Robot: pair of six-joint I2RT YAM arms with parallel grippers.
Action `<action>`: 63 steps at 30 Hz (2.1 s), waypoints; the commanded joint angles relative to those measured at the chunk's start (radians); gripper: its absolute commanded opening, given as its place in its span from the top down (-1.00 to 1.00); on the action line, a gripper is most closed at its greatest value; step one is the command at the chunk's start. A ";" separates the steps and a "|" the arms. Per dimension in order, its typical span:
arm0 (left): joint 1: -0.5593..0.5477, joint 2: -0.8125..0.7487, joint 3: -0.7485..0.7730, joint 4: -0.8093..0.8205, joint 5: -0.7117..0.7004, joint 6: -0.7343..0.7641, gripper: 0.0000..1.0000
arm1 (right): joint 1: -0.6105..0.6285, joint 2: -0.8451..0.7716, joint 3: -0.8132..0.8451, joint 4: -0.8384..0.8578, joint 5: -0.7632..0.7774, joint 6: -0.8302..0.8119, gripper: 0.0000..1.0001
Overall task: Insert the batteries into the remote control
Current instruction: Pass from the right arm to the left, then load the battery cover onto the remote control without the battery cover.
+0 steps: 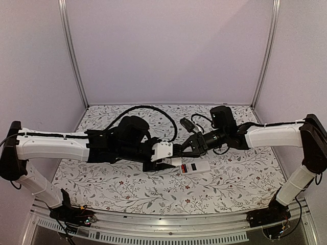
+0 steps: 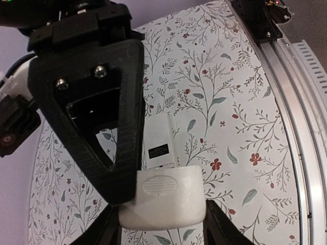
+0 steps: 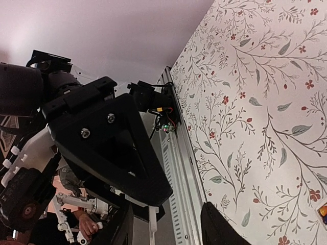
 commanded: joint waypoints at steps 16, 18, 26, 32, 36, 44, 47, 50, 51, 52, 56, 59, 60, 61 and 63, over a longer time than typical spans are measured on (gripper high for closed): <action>0.113 0.357 0.167 -0.003 0.181 -0.234 0.37 | -0.223 0.005 -0.124 -0.043 0.167 0.007 0.05; 0.115 0.389 0.185 -0.005 0.181 -0.239 0.37 | -0.222 0.024 -0.127 -0.043 0.162 0.007 0.08; 0.145 0.479 0.216 0.005 0.206 -0.241 0.34 | -0.222 0.093 -0.126 -0.035 0.144 0.003 0.18; 0.158 0.516 0.226 -0.008 0.212 -0.227 0.34 | -0.221 0.138 -0.121 -0.024 0.137 0.011 0.30; 0.161 0.536 0.228 0.005 0.216 -0.227 0.33 | -0.222 0.151 -0.119 -0.005 0.128 0.023 0.43; 0.165 0.567 0.242 0.026 0.221 -0.232 0.28 | -0.219 0.199 -0.122 0.036 0.099 0.074 0.62; 0.170 0.574 0.246 0.034 0.220 -0.228 0.26 | -0.210 0.208 -0.121 0.040 0.094 0.079 0.66; 0.173 0.584 0.259 0.024 0.218 -0.213 0.25 | -0.204 0.217 -0.116 0.040 0.092 0.082 0.67; 0.173 0.587 0.264 0.019 0.215 -0.207 0.25 | -0.203 0.220 -0.116 0.041 0.092 0.083 0.67; 0.174 0.590 0.267 0.013 0.216 -0.203 0.24 | -0.203 0.221 -0.114 0.041 0.093 0.084 0.67; 0.178 0.597 0.270 0.004 0.222 -0.189 0.24 | -0.201 0.232 -0.109 0.041 0.092 0.090 0.68; 0.180 0.603 0.271 -0.004 0.220 -0.185 0.23 | -0.195 0.240 -0.104 0.041 0.089 0.093 0.68; 0.181 0.606 0.271 -0.002 0.216 -0.186 0.23 | -0.192 0.242 -0.103 0.042 0.089 0.095 0.69; 0.182 0.607 0.271 -0.003 0.220 -0.186 0.23 | -0.189 0.245 -0.100 0.041 0.086 0.095 0.68; 0.182 0.609 0.268 0.003 0.228 -0.187 0.20 | -0.179 0.253 -0.093 0.041 0.080 0.093 0.68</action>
